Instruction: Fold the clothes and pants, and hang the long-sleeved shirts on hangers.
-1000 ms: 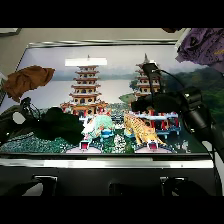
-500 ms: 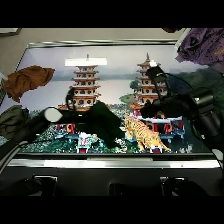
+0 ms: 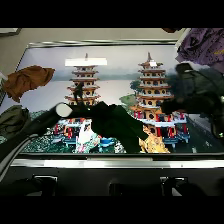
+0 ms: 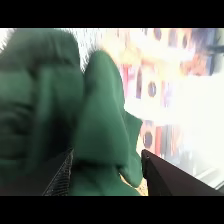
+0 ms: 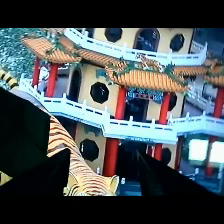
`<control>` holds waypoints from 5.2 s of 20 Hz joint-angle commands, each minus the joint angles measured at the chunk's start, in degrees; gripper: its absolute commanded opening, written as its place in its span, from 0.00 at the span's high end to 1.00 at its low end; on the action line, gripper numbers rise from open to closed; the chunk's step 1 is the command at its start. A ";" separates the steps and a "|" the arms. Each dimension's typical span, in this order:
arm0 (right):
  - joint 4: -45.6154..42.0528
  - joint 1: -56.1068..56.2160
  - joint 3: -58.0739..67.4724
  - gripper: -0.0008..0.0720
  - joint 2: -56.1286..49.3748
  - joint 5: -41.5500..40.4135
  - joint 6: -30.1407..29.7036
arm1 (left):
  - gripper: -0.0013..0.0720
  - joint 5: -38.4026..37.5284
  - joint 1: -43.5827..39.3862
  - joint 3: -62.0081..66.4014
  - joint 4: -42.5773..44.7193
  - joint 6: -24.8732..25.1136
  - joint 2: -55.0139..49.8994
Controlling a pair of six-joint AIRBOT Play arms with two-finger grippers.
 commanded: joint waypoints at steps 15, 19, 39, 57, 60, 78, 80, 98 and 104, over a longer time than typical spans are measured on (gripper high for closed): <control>37.22 -10.08 -19.17 0.32 -21.42 4.50 -13.55 | 0.31 -18.29 26.45 0.44 -0.22 5.68 6.88; 37.42 -10.05 -19.17 0.32 -24.02 4.31 -14.75 | 0.31 -18.32 26.45 0.44 1.14 5.68 6.84; 36.09 -6.21 -19.10 0.95 -14.34 -0.94 -17.55 | 0.24 -16.13 13.99 -4.15 3.19 13.00 -9.57; 22.23 -6.21 24.22 0.95 -5.90 -0.63 -6.62 | 0.97 -24.35 23.87 28.94 31.08 3.82 8.20; 18.05 -6.21 39.82 0.95 -4.00 -4.98 -5.20 | 0.97 -28.33 26.95 41.46 36.35 2.05 14.80; 4.13 -6.21 46.05 0.95 -4.90 -10.54 7.23 | 0.96 -39.69 27.52 45.22 44.76 -9.38 15.91; 4.42 -6.19 46.05 0.95 -14.71 -11.65 7.19 | 0.96 -38.14 27.52 44.72 44.76 -8.35 6.16; 18.67 -9.44 45.51 0.55 -50.60 -15.12 -3.04 | 0.42 -40.79 30.21 46.62 42.66 2.34 -27.17; 29.33 -25.64 14.62 0.39 -28.57 -14.34 -10.93 | 0.42 -44.30 40.65 28.22 39.50 3.10 -10.60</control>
